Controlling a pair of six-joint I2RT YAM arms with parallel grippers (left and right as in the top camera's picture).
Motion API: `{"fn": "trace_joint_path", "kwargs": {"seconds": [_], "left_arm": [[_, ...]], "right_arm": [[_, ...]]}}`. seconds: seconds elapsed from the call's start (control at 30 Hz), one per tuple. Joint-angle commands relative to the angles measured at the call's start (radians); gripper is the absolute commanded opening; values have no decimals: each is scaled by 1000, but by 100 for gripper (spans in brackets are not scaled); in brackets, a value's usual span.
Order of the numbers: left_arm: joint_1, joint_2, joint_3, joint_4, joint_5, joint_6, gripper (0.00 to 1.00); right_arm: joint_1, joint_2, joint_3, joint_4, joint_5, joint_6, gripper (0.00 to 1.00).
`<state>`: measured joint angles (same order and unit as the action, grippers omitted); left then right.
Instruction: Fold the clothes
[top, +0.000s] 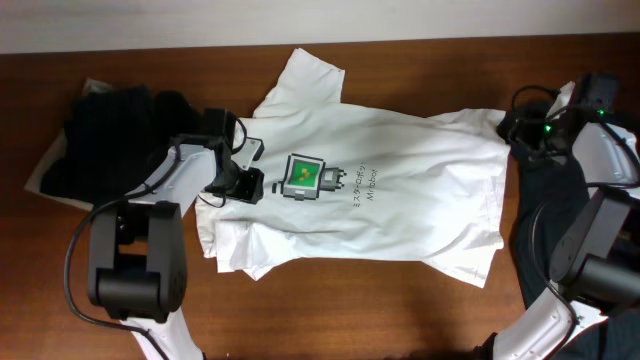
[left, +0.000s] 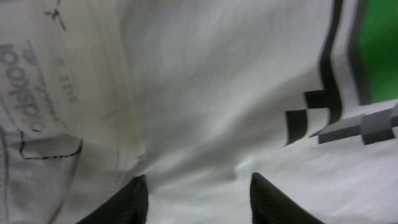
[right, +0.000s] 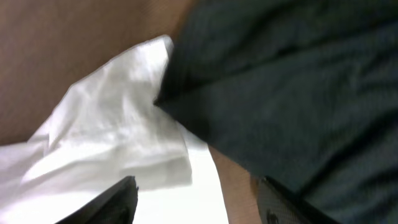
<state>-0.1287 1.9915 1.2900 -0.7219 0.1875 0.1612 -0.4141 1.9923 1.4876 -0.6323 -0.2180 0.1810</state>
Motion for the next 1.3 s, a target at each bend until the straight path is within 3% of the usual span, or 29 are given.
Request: {"fn": "trace_joint_path", "kwargs": {"seconds": [0.0, 0.1, 0.23, 0.3, 0.43, 0.47, 0.57, 0.63, 0.77, 0.87, 0.9, 0.97, 1.0, 1.2, 1.23, 1.27], "left_arm": [[5, 71, 37, -5, -35, 14, 55], [5, 71, 108, -41, -34, 14, 56], [4, 75, 104, 39, -1, 60, 55], [5, 108, 104, 117, -76, 69, 29], [58, 229, 104, 262, -177, -19, 7], [84, 228, 122, 273, -177, -45, 7], [115, 228, 183, 262, -174, -66, 6], [116, 228, 241, 215, -173, -66, 6], [114, 227, 302, 123, -172, -66, 9], [114, 211, 407, -21, -173, -51, 20], [114, 195, 478, -109, -173, -51, 22], [113, 164, 571, -234, -173, -51, 22], [111, 140, 611, -296, -172, -51, 22], [78, -39, 660, -611, -14, -53, 30], [70, -40, 660, -653, -3, -52, 31], [52, -39, 647, -721, 8, -52, 32]], "right_arm": [[-39, -62, 30, -93, -101, -2, 67], [-35, -144, 30, -270, -123, -40, 67], [0, -192, 29, -510, -130, -58, 67], [16, -190, 16, -604, -130, -53, 66], [68, -190, -169, -628, -85, -42, 63], [80, -190, -250, -586, -85, -21, 57], [107, -190, -419, -485, -85, 3, 51], [120, -190, -480, -459, -85, 3, 39], [198, -190, -542, -463, -135, -20, 37], [252, -190, -545, -459, -138, -19, 38], [257, -190, -544, -448, -122, -19, 32], [234, -190, -539, -406, -5, 45, 8], [206, -190, -526, -385, 50, 75, 4], [71, -201, -244, -465, 10, -17, 4], [72, -201, -223, -484, -25, -20, 11], [79, -201, -220, -504, -64, -44, 40]]}}
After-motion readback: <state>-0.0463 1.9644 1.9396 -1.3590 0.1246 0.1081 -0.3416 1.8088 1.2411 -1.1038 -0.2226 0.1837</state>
